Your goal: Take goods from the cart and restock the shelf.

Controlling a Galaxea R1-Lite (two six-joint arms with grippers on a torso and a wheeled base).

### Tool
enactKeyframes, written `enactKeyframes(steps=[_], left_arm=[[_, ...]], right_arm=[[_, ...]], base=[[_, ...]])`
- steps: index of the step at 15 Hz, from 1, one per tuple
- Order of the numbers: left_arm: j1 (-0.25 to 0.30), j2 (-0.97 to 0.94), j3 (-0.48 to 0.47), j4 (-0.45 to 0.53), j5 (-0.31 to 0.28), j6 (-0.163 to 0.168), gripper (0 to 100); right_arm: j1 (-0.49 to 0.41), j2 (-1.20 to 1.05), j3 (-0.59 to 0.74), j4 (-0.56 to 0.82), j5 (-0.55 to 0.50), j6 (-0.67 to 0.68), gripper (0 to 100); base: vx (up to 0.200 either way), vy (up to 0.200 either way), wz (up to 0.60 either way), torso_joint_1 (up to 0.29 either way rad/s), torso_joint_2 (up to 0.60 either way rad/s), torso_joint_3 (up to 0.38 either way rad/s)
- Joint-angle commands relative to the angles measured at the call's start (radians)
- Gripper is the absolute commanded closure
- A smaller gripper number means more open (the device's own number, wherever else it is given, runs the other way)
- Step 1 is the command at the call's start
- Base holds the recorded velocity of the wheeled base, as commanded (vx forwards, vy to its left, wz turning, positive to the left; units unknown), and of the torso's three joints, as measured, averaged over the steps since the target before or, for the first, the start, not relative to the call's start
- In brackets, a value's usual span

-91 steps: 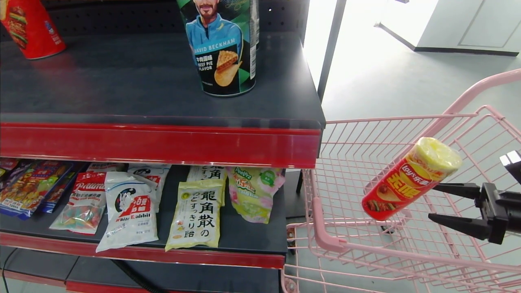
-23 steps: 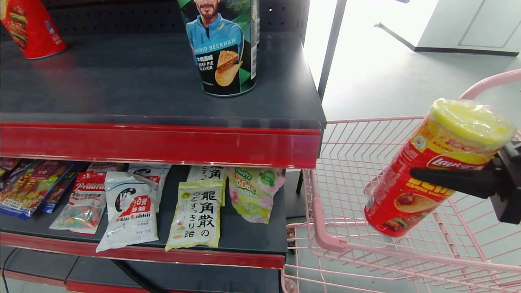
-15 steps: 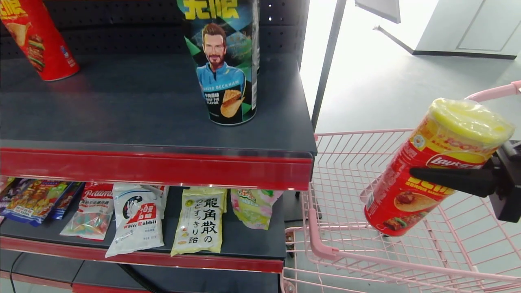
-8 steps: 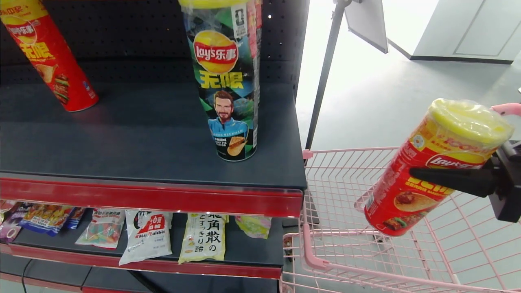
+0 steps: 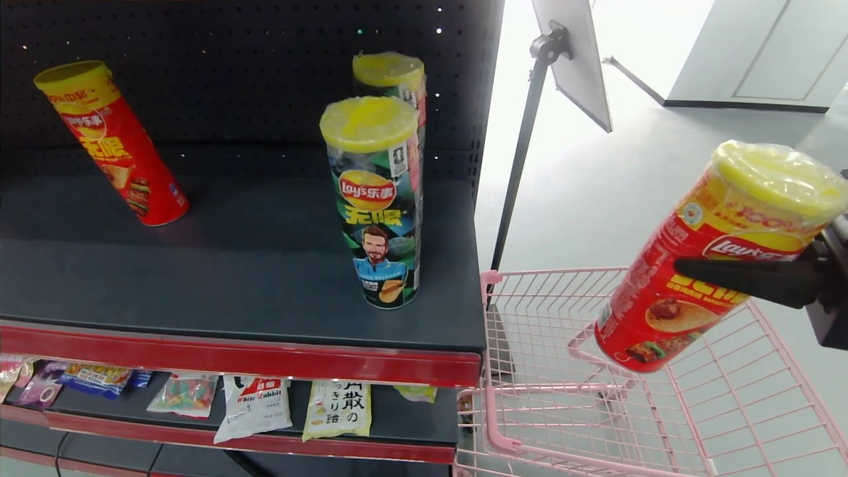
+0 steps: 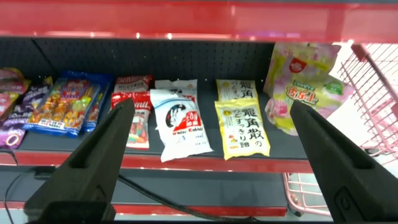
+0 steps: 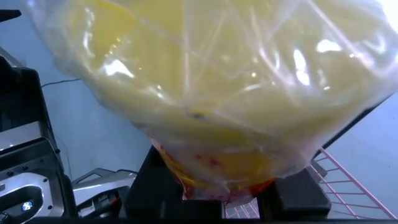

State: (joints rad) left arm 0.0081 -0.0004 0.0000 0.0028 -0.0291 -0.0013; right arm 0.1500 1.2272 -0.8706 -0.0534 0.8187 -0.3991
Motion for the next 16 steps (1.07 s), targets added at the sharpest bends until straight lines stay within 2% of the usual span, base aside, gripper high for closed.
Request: enactKeyframes(steps=[1, 6, 16], left_arm=[[0.0, 0.0, 0.0, 0.0, 0.0, 0.0, 0], [0.001, 0.0, 0.0, 0.0, 0.0, 0.0, 0], [0.0, 0.0, 0.0, 0.0, 0.0, 0.0, 0]], right_arm=[[0.0, -0.002, -0.004, -0.002, 0.0, 0.002, 100], [0.0, -0.025, 0.018, 0.0, 0.034, -0.004, 100], [0.063, -0.051, 0.044, -0.002, 0.037, -0.017, 100]], base=[[0.0, 0.0, 0.0, 0.207, -0.46, -0.266], [0.0, 0.0, 0.0, 0.158, -0.35, -0.193], [0.0, 0.0, 0.0, 0.003, -0.01, -0.004]])
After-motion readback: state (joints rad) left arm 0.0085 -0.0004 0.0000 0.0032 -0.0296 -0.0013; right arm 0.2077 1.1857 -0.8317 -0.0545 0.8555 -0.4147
